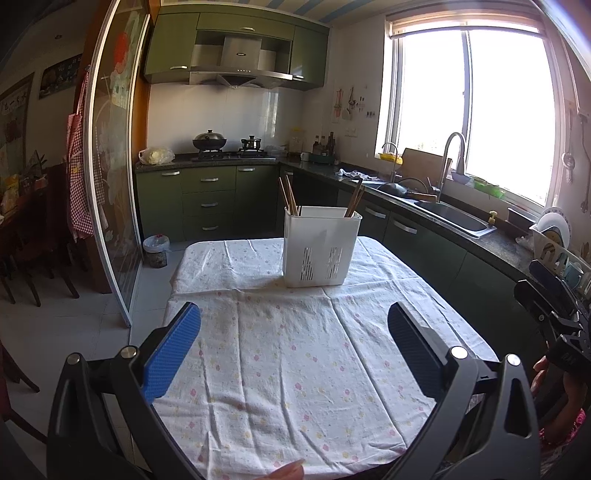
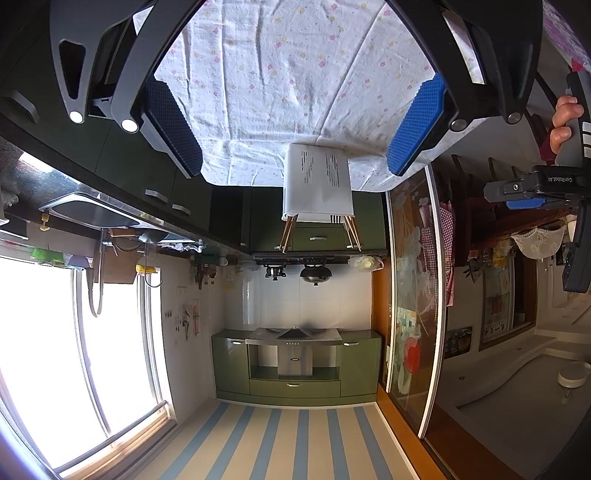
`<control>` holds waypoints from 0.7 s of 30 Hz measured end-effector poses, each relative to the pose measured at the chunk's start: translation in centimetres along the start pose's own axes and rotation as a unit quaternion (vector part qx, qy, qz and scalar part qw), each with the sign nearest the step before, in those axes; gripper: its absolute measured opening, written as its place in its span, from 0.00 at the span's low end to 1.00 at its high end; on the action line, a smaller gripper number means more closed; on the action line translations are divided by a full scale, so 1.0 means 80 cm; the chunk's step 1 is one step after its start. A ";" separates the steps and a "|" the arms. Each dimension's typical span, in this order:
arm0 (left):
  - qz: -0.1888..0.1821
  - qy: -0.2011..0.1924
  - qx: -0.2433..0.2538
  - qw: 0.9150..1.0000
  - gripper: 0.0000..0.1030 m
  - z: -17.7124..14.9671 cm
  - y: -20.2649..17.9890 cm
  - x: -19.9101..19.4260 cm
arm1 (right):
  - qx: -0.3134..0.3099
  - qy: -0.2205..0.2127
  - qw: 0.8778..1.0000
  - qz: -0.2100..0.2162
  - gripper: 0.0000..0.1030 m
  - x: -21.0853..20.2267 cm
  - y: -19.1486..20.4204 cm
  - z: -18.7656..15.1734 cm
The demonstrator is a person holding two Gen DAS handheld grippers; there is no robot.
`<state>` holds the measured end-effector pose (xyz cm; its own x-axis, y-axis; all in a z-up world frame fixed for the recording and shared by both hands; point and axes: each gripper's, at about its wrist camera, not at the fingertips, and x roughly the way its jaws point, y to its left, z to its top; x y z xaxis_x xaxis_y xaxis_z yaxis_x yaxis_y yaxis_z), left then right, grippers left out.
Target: Organize utensils
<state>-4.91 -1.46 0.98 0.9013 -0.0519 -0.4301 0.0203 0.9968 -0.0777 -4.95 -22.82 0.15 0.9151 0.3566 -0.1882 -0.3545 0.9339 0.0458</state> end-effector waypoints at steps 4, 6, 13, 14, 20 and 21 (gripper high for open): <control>0.005 -0.001 0.004 1.000 0.94 0.000 -0.001 -0.001 | 0.001 0.000 1.000 0.000 0.96 0.000 0.000 0.000; 0.006 -0.001 0.004 1.000 0.94 0.000 -0.001 -0.001 | 0.001 -0.001 1.000 0.000 0.96 0.000 0.000 0.001; 0.008 -0.001 0.006 1.000 0.94 0.000 -0.002 -0.001 | 0.001 0.000 1.000 0.000 0.96 0.000 0.000 0.001; 0.010 -0.001 0.006 1.000 0.94 -0.001 -0.002 -0.001 | 0.000 0.000 1.000 0.000 0.96 0.000 0.000 0.001; 0.015 -0.002 0.010 1.000 0.94 -0.001 -0.003 -0.002 | 0.000 0.000 1.000 0.000 0.96 0.001 0.000 0.000; 0.016 -0.002 0.010 1.000 0.94 -0.002 -0.003 -0.002 | 0.000 0.001 1.000 0.000 0.96 0.002 -0.001 0.000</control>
<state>-5.14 -1.69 0.96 0.9035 -0.0199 -0.4282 0.0004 0.9990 -0.0456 -4.81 -22.84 0.10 0.9146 0.3571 -0.1897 -0.3549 0.9337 0.0468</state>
